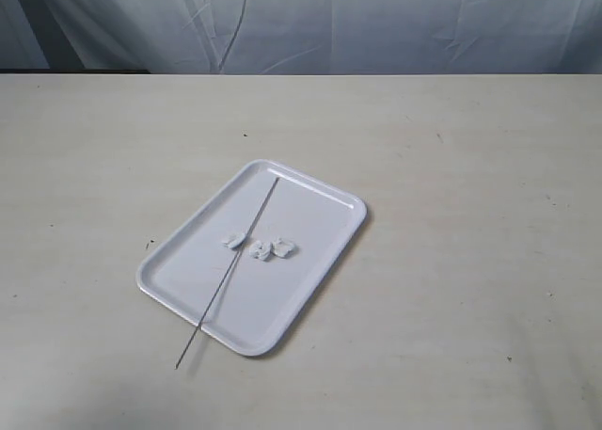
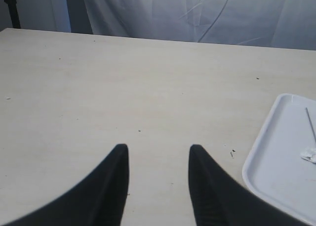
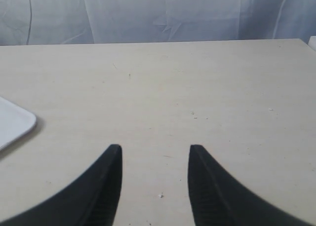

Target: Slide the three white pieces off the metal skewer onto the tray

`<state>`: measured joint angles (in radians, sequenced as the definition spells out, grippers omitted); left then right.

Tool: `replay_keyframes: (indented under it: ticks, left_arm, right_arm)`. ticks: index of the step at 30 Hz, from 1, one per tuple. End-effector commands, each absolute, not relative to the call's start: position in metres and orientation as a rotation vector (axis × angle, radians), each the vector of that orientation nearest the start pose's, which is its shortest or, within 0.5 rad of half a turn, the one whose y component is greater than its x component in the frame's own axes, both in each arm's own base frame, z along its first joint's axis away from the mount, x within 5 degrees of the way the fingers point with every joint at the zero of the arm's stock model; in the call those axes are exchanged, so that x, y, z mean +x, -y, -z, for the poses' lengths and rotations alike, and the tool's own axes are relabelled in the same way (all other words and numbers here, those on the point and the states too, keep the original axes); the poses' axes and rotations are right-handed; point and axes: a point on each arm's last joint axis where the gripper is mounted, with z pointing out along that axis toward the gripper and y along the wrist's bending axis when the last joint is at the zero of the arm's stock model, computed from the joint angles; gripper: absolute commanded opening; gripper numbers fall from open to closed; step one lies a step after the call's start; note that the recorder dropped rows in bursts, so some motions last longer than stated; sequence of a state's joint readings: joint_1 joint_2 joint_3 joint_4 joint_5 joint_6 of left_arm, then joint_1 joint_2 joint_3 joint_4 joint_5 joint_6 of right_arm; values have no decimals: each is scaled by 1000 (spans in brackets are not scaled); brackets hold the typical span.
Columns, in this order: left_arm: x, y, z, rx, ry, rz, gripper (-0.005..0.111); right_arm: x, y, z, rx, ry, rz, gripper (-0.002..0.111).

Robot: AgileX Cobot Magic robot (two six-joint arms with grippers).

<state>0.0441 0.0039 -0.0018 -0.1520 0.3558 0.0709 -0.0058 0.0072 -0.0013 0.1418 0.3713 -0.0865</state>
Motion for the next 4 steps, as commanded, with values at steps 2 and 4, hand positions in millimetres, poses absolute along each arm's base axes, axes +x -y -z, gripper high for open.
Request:
replay_keyframes:
  ticks: [2,4]
  left_arm:
    - [54,2,-182,-57,-1824,62,39]
    - [54,2,-182,-57,-1824,62,39]
  right_arm:
    - [53,-4,-181,20,-1840,-73,41]
    - [53,-4,-181,20,-1840,-73,41]
